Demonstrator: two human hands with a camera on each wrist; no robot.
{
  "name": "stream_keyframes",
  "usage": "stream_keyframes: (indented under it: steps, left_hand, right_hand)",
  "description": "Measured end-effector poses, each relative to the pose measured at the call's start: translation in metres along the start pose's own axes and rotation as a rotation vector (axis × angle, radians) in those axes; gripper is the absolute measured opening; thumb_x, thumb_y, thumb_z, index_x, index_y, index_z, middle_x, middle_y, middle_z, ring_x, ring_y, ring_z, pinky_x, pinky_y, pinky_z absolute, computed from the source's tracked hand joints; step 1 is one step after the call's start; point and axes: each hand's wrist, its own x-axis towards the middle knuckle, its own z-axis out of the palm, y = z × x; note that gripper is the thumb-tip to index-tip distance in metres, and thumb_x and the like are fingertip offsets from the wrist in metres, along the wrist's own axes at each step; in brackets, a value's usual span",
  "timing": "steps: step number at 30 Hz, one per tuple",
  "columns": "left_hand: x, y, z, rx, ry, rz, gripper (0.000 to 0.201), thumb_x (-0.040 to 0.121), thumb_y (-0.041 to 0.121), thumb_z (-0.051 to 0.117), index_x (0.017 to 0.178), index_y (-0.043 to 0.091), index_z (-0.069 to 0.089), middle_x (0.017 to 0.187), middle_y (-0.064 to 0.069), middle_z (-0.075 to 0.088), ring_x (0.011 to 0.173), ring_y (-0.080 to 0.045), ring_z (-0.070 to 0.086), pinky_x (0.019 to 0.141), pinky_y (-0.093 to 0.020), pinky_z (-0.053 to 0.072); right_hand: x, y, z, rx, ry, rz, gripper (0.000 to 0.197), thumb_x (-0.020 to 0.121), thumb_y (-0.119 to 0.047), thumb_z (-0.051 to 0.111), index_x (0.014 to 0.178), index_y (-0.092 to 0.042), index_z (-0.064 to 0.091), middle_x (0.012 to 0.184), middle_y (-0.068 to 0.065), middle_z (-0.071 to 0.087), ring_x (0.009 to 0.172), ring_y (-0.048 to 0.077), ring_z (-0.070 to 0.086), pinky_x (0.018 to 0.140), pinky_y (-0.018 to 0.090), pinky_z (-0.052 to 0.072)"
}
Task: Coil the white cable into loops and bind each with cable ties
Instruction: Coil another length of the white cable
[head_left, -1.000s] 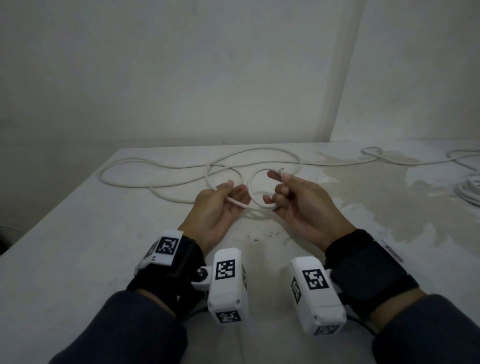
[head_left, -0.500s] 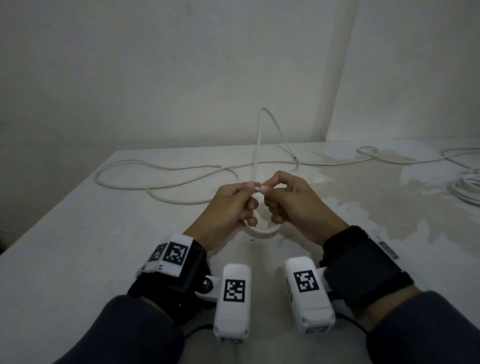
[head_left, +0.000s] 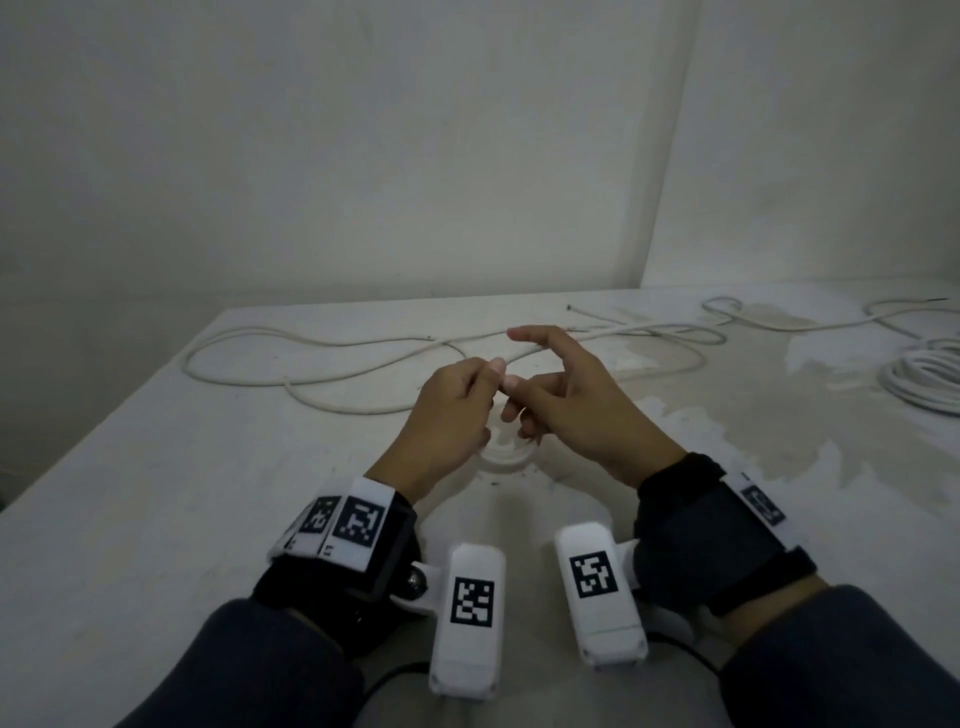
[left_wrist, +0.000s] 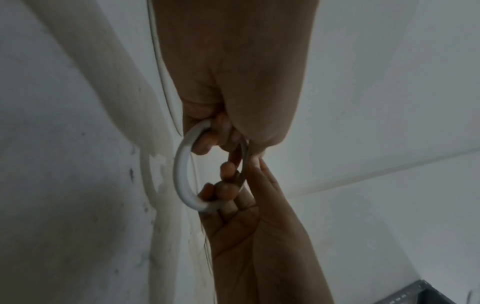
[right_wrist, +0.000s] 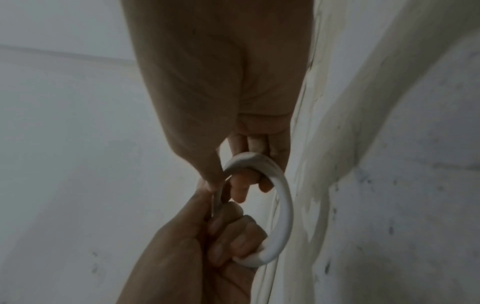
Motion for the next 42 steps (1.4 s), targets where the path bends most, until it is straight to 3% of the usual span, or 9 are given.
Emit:
stream_keyframes:
  steps: [4,8,12,17,23,28,36,39,42]
  left_hand:
    - [0.001,-0.002,0.0,0.067,0.054,0.029,0.032,0.101,0.03,0.043,0.074,0.018,0.058,0.059,0.007,0.046,0.048,-0.003,0.043,0.057,-0.028,0.042]
    - [0.003,-0.002,0.001,0.039,0.064,0.027,0.031,0.1,0.031,0.045,0.078,0.015,0.061,0.058,0.007,0.046,0.042,0.0,0.043,0.055,-0.028,0.043]
    - [0.003,-0.004,0.001,0.107,0.083,0.035,0.033,0.099,0.032,0.046,0.081,0.012,0.065,0.061,0.007,0.047,0.055,-0.009,0.047,0.066,-0.034,0.045]
    - [0.004,-0.002,0.002,0.052,0.111,0.044,0.033,0.1,0.032,0.044,0.081,0.014,0.065,0.061,0.011,0.046,0.058,-0.007,0.045,0.068,-0.031,0.042]
    - [0.005,-0.005,0.002,-0.225,0.035,-0.064,0.034,0.101,0.03,0.044,0.09,0.008,0.066,0.06,0.009,0.042,0.051,-0.007,0.041,0.064,-0.027,0.038]
    - [0.006,0.001,0.003,-0.526,0.033,-0.079,0.03,0.101,0.023,0.042,0.087,0.006,0.061,0.047,0.013,0.035,0.043,-0.002,0.035,0.057,-0.022,0.035]
    - [0.004,0.004,0.005,-0.741,-0.055,-0.122,0.025,0.101,0.024,0.039,0.089,0.006,0.05,0.055,0.005,0.034,0.051,-0.008,0.033,0.059,-0.023,0.04]
    - [0.001,0.004,0.006,-0.678,-0.092,-0.285,0.043,0.097,0.047,0.039,0.099,0.009,0.059,0.071,-0.002,0.049,0.068,-0.014,0.047,0.067,-0.031,0.045]
    - [-0.003,0.002,0.004,-0.596,-0.201,-0.516,0.062,0.093,0.062,0.035,0.092,0.005,0.058,0.076,-0.011,0.058,0.067,-0.021,0.056,0.058,-0.029,0.049]
  right_hand:
    - [-0.001,0.001,-0.01,-0.388,0.109,-0.031,0.056,0.071,-0.021,0.083,0.119,-0.035,0.058,0.078,-0.003,0.062,0.068,0.01,0.058,0.076,0.031,0.054]
    - [-0.002,-0.002,-0.016,-0.661,0.244,-0.024,0.055,0.071,-0.043,0.078,0.123,-0.044,0.059,0.073,-0.015,0.052,0.069,0.004,0.05,0.063,0.02,0.036]
    - [-0.003,-0.004,-0.016,-0.826,0.181,0.054,0.048,0.077,-0.057,0.068,0.121,-0.04,0.063,0.113,-0.014,0.067,0.102,0.011,0.06,0.073,0.024,0.041]
    - [0.001,-0.012,-0.015,-0.951,0.193,-0.046,0.026,0.084,-0.049,0.063,0.103,-0.034,0.074,0.062,-0.015,0.045,0.074,0.012,0.048,0.052,0.022,0.026]
    - [-0.002,0.001,-0.02,-0.281,0.057,-0.071,0.011,0.087,-0.024,0.068,0.077,-0.024,0.073,0.068,-0.006,0.064,0.07,0.009,0.056,0.07,0.025,0.042]
    - [-0.004,-0.009,-0.013,0.21,-0.109,0.073,0.021,0.098,-0.022,0.05,0.089,-0.009,0.064,0.065,0.004,0.063,0.066,0.015,0.06,0.079,0.033,0.055]
    - [-0.001,-0.017,0.001,0.501,0.005,0.194,0.03,0.1,-0.027,0.045,0.078,-0.009,0.053,0.043,-0.01,0.026,0.038,0.008,0.025,0.048,0.021,0.037]
    - [0.001,-0.02,-0.003,0.637,0.116,0.176,0.033,0.101,-0.026,0.044,0.072,-0.01,0.049,0.039,-0.01,0.024,0.035,0.007,0.023,0.041,0.018,0.033]
    - [0.001,-0.025,-0.011,0.841,0.167,0.12,0.035,0.102,-0.028,0.04,0.072,-0.011,0.046,0.039,-0.011,0.021,0.032,0.004,0.02,0.04,0.017,0.031]
